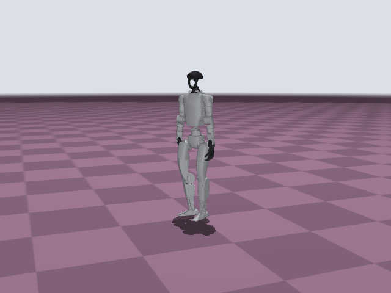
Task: In place motions
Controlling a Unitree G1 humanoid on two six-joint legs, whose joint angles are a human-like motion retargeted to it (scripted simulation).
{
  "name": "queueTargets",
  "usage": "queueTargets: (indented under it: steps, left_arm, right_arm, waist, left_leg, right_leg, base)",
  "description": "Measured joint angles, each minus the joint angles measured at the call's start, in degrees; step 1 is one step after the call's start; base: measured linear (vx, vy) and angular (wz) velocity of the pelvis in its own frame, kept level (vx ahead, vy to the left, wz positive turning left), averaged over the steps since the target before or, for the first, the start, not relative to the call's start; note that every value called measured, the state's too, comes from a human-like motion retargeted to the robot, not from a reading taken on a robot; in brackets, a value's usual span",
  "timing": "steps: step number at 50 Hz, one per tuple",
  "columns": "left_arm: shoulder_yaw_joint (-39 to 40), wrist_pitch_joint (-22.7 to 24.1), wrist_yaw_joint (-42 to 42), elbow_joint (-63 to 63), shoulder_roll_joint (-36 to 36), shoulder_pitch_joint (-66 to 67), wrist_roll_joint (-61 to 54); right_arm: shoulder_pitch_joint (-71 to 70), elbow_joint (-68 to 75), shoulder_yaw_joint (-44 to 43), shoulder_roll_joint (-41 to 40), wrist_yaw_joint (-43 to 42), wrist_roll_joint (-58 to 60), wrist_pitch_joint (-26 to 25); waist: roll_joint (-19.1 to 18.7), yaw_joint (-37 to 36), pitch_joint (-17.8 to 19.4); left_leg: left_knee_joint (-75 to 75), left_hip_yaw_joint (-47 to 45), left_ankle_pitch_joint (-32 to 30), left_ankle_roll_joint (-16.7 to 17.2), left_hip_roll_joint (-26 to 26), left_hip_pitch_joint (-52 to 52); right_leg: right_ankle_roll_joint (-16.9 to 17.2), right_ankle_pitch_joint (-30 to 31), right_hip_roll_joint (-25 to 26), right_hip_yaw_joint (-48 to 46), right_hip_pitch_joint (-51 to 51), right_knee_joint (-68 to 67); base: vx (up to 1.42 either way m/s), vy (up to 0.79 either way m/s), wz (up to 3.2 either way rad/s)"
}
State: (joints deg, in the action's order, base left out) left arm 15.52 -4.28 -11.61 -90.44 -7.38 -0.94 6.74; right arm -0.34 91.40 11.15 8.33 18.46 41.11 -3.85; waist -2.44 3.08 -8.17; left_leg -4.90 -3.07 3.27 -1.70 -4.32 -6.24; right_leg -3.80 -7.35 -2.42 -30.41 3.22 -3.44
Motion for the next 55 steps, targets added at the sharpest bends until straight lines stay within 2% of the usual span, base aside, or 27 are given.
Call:
queueTargets:
  steps: [3, 5, 13, 27, 55]
  left_arm:
    - [0.28, 0.07, -0.04, -0.34, -0.01, -0.06, 0.03]
    - [0.79, 0.12, -0.15, -0.77, -0.07, -0.11, 0.15]
    - [1.88, 0.29, -0.41, -2.87, 0.22, 1.1, 0.33]
    - [3.76, 0.11, -0.28, -4.81, 0.02, 2.71, -0.03]
    - [1.99, 0.59, -1.03, -1.53, -0.37, 0.26, -0.65]
  right_arm:
    - [-0.33, -0.63, 0.58, -0.26, 0.48, 0.94, 0.28]
    - [-0.77, -0.91, 1.01, -0.36, 0.72, 1.12, 0.49]
    - [-1.22, -1.75, 0.42, -0.67, 1.58, -2.23, 1.04]
    - [-1.42, -2.5, 1.28, -1.1, 1.68, -1.58, 1.58]
    - [-0.92, -1.4, 0.74, -1.02, 1.32, -1.72, 1.0]
  waist:
    - [0.1, 1.03, 0.08]
    - [0.7, -2.33, -0.06]
    - [1.73, -3.4, -0.03]
    - [2.61, -4.34, 0.11]
    - [2.46, -3.88, -0.55]
  left_leg:
    - [0.81, 1.84, -0.62, -0.14, -0.25, 0.16]
    - [1.45, -1.03, -0.44, -0.18, 0.24, 0.42]
    - [2.15, -0.12, -1.03, -0.55, -0.25, 0.43]
    - [2.42, 0.43, -0.99, -1.13, -0.77, 0.63]
    - [2.65, -0.6, -0.55, -1.92, -0.88, 1.04]
  right_leg:
    - [0.6, 0.04, -0.67, -1.67, -0.12, -0.32]
    - [1.51, -0.48, -1.15, 1.32, 0.08, -1.13]
    - [2.29, -0.59, -2.04, 0.21, -0.11, -1.55]
    - [3.03, -1.0, -2.89, -0.24, -0.43, -2.15]
    - [3.85, -1.25, -3.31, 0.45, -0.29, -2.48]
  base:
    - [-0.01, -0.07, 0.39]
    - [-0.02, -0.06, -0.81]
    - [-0.01, -0.06, 0.05]
    - [0.0, 0.0, 0.0]
    - [0.0, 0.0, 0.0]
